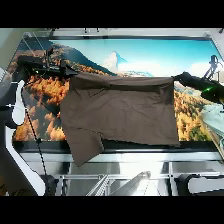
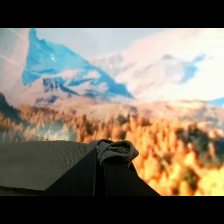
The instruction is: Fold the shirts.
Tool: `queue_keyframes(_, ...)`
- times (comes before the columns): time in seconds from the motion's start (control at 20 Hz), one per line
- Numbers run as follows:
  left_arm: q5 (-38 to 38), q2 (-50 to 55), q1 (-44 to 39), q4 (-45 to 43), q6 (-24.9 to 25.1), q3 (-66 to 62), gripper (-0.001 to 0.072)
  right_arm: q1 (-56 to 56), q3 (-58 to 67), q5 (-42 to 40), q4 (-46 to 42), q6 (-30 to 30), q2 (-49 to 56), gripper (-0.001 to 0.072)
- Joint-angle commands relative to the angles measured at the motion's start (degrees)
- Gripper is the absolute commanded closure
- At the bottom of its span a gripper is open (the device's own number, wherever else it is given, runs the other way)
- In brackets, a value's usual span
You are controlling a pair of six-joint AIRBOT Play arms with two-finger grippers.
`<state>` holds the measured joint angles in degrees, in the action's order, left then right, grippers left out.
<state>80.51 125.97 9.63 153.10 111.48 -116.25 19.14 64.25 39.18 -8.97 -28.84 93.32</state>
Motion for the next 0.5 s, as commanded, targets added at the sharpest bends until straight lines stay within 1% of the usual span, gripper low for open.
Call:
queue_keyframes(0.0, -0.61, 1.57, 1.57, 0.39, -2.89, -0.42, 0.0683, 0.70, 3.80, 2.64, 0.61, -1.36, 1.99, 0.0696)
queue_keyframes(0.1, -0.52, 0.00, 3.30, 3.28, -1.97, -0.42, 0.0683, 2.54, 5.14, 4.98, 0.63, -1.66, 1.84, 0.0696)
queue_keyframes(0.2, -3.50, -2.05, 4.81, 5.86, -1.14, -0.50, 0.0683, 4.26, 6.75, 6.71, 0.61, -2.23, 1.77, 0.0696)
queue_keyframes(0.3, -4.74, -3.34, 5.90, 5.97, -0.96, -0.50, 0.0683, 5.11, 7.52, 7.37, 0.66, -2.23, 1.79, 0.0696)
queue_keyframes(0.45, -4.37, -3.41, 6.64, 5.97, -1.16, -0.50, 0.0682, 5.68, 7.63, 7.43, 0.76, -2.19, 2.03, 0.0696)
